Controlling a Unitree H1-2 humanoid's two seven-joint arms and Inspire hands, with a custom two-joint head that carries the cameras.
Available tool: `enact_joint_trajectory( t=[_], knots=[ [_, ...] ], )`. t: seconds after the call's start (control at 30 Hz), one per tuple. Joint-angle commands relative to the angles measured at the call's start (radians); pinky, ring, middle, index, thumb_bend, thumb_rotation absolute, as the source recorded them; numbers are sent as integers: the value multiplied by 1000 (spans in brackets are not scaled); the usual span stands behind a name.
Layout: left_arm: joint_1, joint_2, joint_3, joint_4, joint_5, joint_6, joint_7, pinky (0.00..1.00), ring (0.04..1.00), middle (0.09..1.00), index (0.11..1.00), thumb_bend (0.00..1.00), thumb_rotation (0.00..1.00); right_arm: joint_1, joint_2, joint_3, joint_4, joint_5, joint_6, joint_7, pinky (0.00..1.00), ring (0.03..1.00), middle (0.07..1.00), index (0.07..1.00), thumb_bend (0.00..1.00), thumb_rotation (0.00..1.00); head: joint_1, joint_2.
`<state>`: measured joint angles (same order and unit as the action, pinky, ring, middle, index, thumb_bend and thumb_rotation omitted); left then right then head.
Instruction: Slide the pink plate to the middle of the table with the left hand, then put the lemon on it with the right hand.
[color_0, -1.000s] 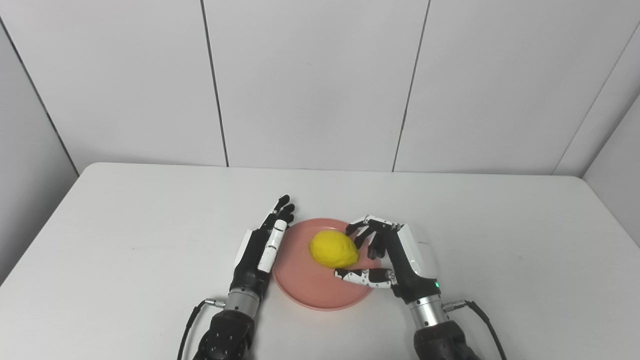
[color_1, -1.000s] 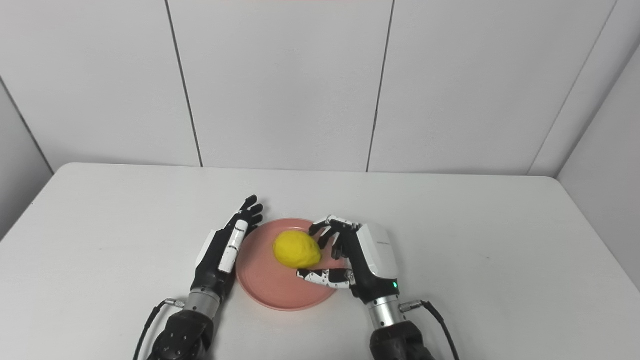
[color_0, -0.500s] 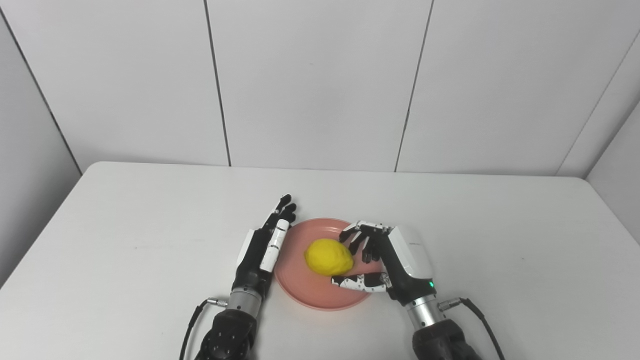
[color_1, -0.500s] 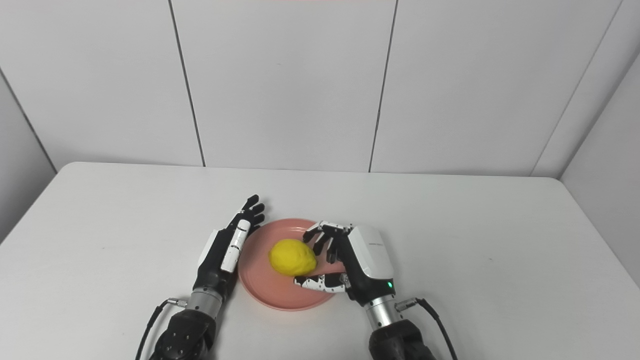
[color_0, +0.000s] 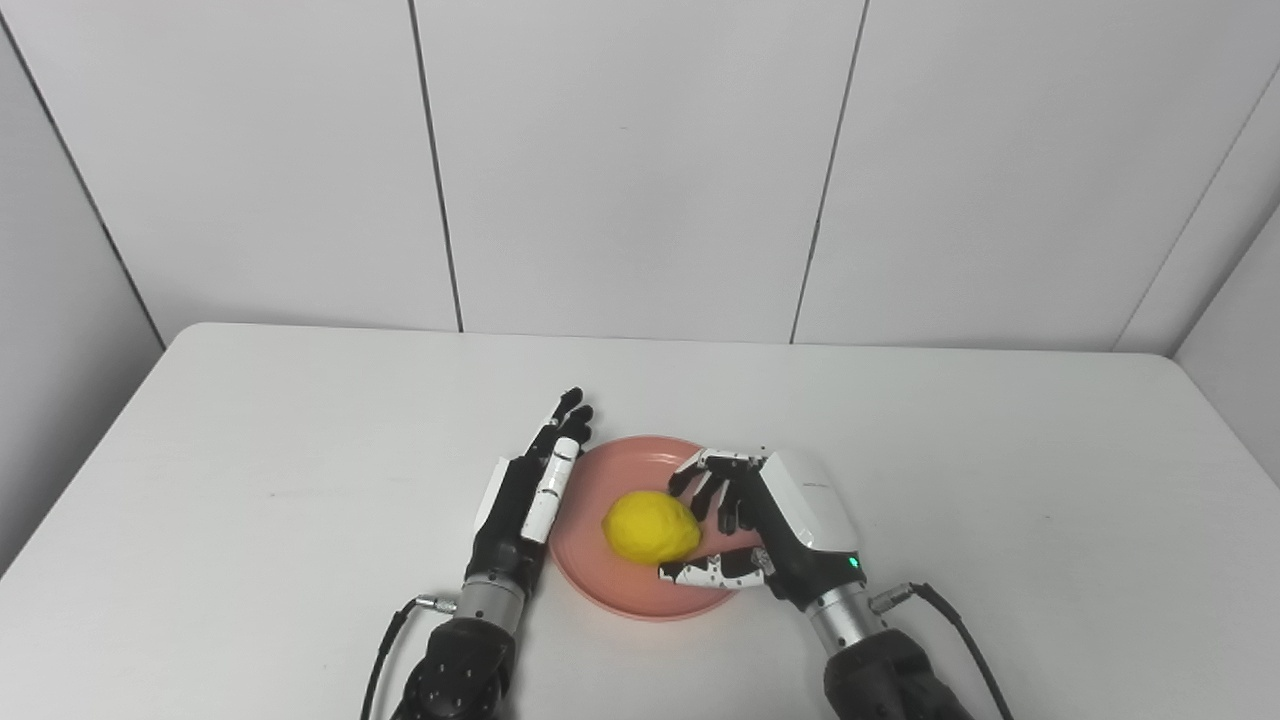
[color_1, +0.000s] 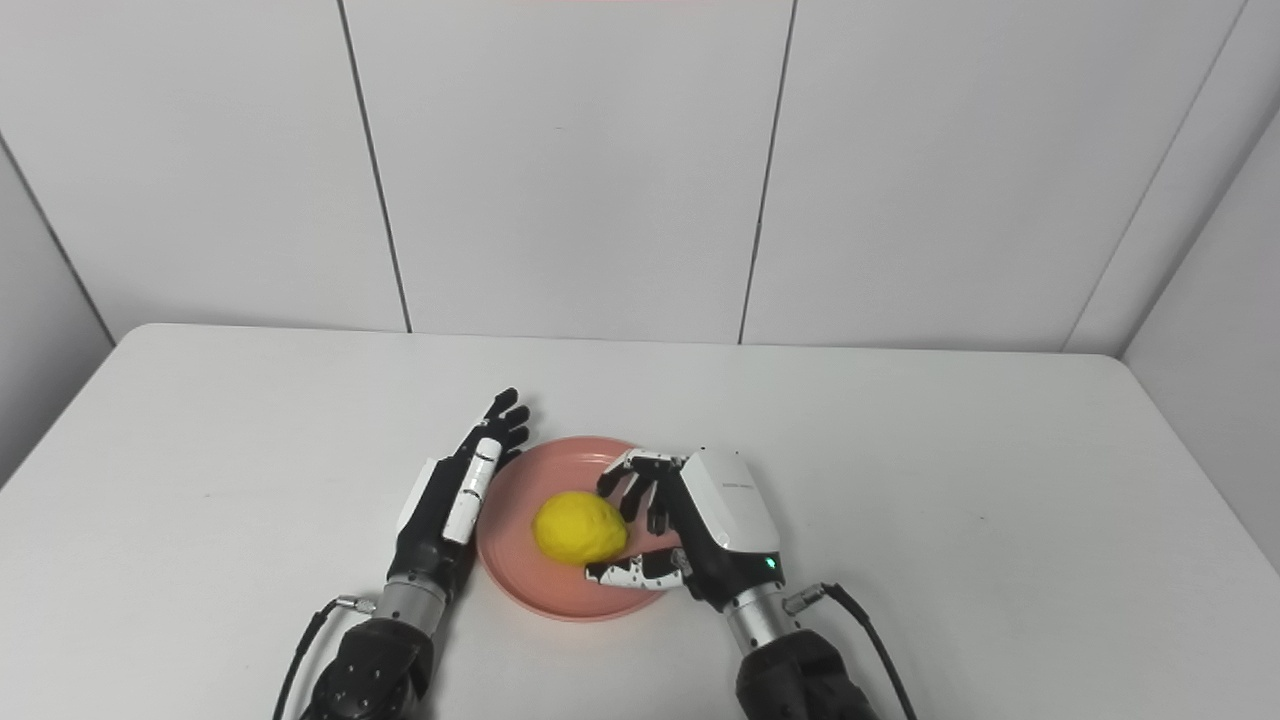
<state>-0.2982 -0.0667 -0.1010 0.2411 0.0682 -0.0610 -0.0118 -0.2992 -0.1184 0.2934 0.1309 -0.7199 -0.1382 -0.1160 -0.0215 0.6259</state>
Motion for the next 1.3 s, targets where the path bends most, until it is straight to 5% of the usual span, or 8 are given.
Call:
enact_joint_trajectory(
  t=[0.0, 0.3, 0.37, 0.4, 0.5, 0.57, 0.67, 1.27],
  knots=[
    [-14, -13, -2, -21, 4, -16, 8, 924, 920, 927, 914, 505, 1000, -23, 6, -10, -33, -8, 8, -25, 299, 396, 444, 522, 511, 0, 1, -3],
    [-14, -12, -2, -24, 11, -11, 11, 915, 916, 927, 913, 499, 1000, -16, 2, -7, -16, -25, -52, -118, 467, 430, 495, 521, 512, 0, 0, -3],
    [-15, -11, -1, -22, 11, -12, 11, 916, 918, 928, 916, 499, 1000, -14, 2, -5, -18, -28, -48, -132, 507, 553, 494, 505, 518, 0, 0, -4],
    [-15, -12, 0, -22, 10, -11, 12, 915, 917, 927, 915, 500, 1000, -13, 3, -5, -20, -29, -47, -137, 538, 613, 622, 502, 509, 91, 0, -4],
    [-15, -12, 1, -22, 8, -9, 12, 919, 919, 930, 919, 497, 1000, -10, 3, -7, -23, -27, -53, -152, 579, 682, 730, 500, 503, 157, 0, -4],
    [-15, -13, 3, -23, 6, -8, 13, 925, 923, 935, 927, 498, 1000, -8, 2, -8, -26, -20, -57, -155, 630, 736, 784, 696, 575, 392, -1, -4],
    [-15, -16, 7, -23, 7, -9, 20, 939, 937, 951, 945, 495, 1000, -3, -2, -7, -36, 0, -68, -151, 727, 830, 868, 826, 628, 604, -1, -7],
    [-23, -14, 25, 0, 46, -27, 70, 1000, 999, 1000, 1000, 521, 1000, 24, 49, -77, 18, 236, -201, -156, 916, 978, 994, 990, 655, 847, -12, -11]
  ],
)
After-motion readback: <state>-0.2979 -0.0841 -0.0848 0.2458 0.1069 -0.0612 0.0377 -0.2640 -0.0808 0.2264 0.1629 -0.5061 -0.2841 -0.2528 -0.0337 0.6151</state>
